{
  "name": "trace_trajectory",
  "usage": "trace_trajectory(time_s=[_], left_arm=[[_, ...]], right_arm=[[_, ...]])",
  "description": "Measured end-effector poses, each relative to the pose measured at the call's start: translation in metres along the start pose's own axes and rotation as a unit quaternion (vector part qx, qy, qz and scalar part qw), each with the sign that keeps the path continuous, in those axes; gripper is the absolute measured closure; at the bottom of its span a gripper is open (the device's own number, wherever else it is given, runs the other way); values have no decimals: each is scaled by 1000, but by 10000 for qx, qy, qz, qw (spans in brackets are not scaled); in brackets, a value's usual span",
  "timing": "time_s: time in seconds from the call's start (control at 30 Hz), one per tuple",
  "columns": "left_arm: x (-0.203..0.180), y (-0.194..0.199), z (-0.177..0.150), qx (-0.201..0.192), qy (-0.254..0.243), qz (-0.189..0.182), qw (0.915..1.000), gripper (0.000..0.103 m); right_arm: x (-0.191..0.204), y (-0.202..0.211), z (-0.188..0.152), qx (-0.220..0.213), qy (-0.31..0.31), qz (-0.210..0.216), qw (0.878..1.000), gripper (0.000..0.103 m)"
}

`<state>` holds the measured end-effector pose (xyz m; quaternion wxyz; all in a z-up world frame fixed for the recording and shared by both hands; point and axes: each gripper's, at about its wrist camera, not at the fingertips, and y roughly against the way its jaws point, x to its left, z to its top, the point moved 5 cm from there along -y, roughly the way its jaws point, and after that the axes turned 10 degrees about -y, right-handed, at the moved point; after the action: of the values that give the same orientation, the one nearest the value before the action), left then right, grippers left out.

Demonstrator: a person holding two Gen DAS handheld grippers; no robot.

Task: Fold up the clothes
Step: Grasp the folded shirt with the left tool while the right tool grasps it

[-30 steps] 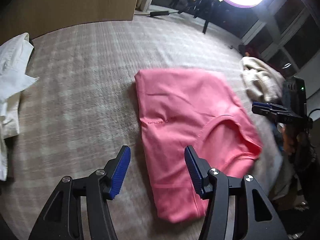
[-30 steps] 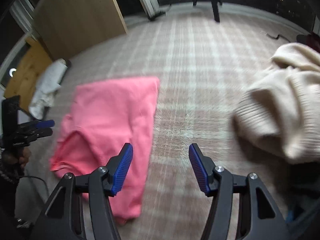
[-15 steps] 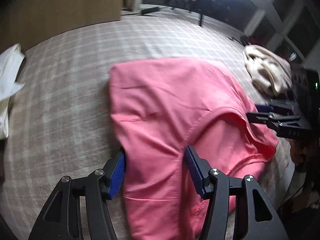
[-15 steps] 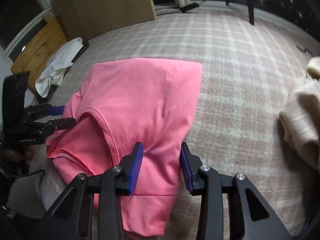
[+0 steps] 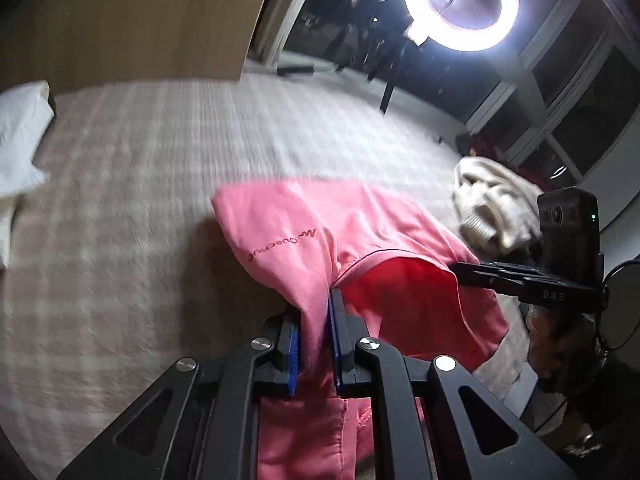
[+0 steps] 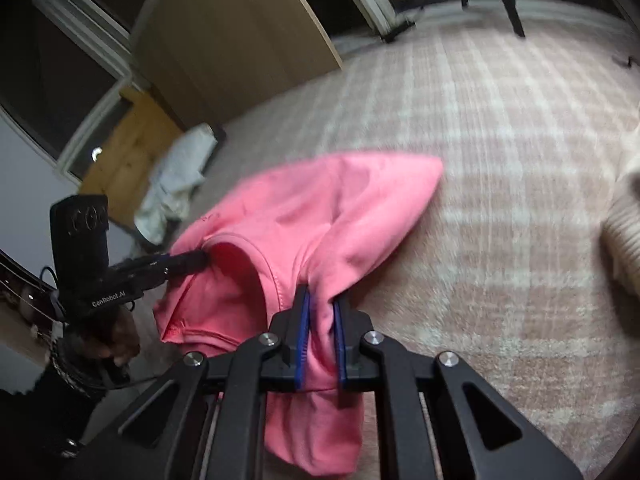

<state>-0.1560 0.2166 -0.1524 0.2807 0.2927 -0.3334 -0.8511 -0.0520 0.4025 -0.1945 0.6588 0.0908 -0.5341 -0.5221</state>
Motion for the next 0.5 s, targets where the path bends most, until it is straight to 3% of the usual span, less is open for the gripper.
trace_trajectory(time_s=[0.3, 0.5], left_arm=[[39, 91, 17, -561, -308, 3, 9979, 92], [120, 177, 15, -859, -522, 124, 9949, 92]], right_arm=[[112, 20, 24, -493, 527, 285, 9970, 92], [226, -18, 39, -718, 1089, 447, 9904, 92]])
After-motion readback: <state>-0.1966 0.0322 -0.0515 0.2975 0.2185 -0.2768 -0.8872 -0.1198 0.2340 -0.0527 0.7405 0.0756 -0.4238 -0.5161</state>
